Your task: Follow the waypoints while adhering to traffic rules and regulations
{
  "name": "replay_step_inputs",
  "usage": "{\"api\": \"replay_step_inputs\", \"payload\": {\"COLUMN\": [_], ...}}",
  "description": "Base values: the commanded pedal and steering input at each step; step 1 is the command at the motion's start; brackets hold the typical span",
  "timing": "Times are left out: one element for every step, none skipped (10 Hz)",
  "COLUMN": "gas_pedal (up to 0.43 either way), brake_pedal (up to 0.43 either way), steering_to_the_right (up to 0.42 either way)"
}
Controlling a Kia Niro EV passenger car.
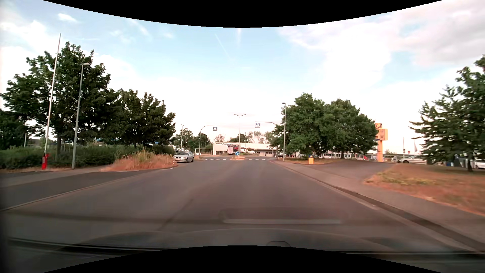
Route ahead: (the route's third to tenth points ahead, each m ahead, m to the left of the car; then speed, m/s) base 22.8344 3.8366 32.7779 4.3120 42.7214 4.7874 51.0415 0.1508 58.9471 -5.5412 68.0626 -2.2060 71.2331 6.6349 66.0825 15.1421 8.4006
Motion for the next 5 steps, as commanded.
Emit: {"api": "replay_step_inputs", "payload": {"gas_pedal": [0.0, 0.0, 0.0, 0.0, 0.0], "brake_pedal": [0.0, 0.0, 0.0, 0.0, 0.0], "steering_to_the_right": [0.001, 0.001, 0.001, 0.001, 0.0]}}
